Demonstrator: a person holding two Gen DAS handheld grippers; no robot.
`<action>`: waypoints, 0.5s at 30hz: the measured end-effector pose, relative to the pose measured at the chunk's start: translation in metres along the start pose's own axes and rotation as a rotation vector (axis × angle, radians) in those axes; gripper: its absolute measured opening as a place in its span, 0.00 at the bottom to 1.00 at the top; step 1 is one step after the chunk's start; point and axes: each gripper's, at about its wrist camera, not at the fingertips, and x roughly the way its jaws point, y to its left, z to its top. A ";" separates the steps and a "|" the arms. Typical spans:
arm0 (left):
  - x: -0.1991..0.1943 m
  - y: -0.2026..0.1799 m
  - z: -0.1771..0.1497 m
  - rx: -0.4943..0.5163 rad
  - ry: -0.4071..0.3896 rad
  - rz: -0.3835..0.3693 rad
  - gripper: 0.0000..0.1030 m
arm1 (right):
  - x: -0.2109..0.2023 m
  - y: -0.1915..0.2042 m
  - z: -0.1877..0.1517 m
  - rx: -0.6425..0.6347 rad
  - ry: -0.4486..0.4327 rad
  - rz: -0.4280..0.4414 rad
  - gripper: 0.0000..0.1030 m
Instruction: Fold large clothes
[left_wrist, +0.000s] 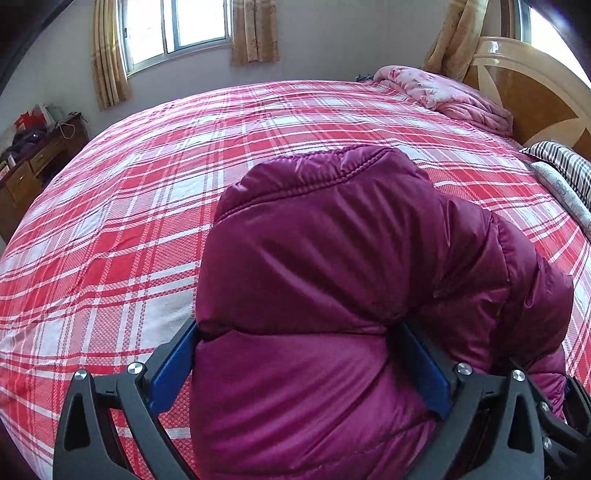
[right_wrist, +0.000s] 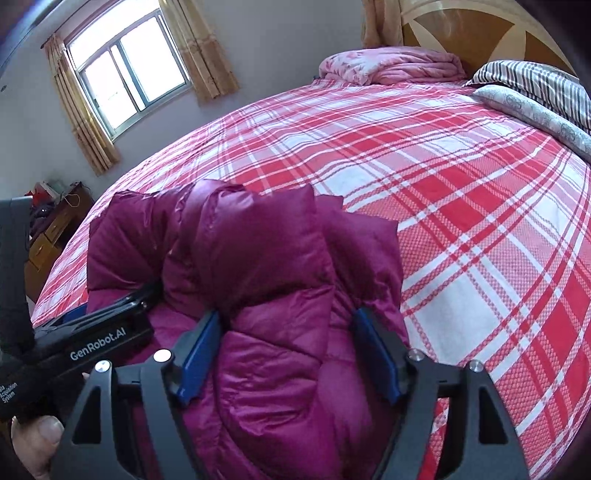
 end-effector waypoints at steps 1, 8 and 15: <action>0.000 0.000 0.000 0.000 0.001 0.000 0.99 | 0.000 0.000 0.000 -0.001 0.001 -0.002 0.73; 0.003 -0.001 0.000 0.007 0.006 0.005 0.99 | 0.002 -0.001 0.000 -0.005 0.010 -0.008 0.74; 0.007 0.000 0.000 0.007 0.017 -0.002 0.99 | 0.004 0.001 0.000 -0.011 0.020 -0.020 0.75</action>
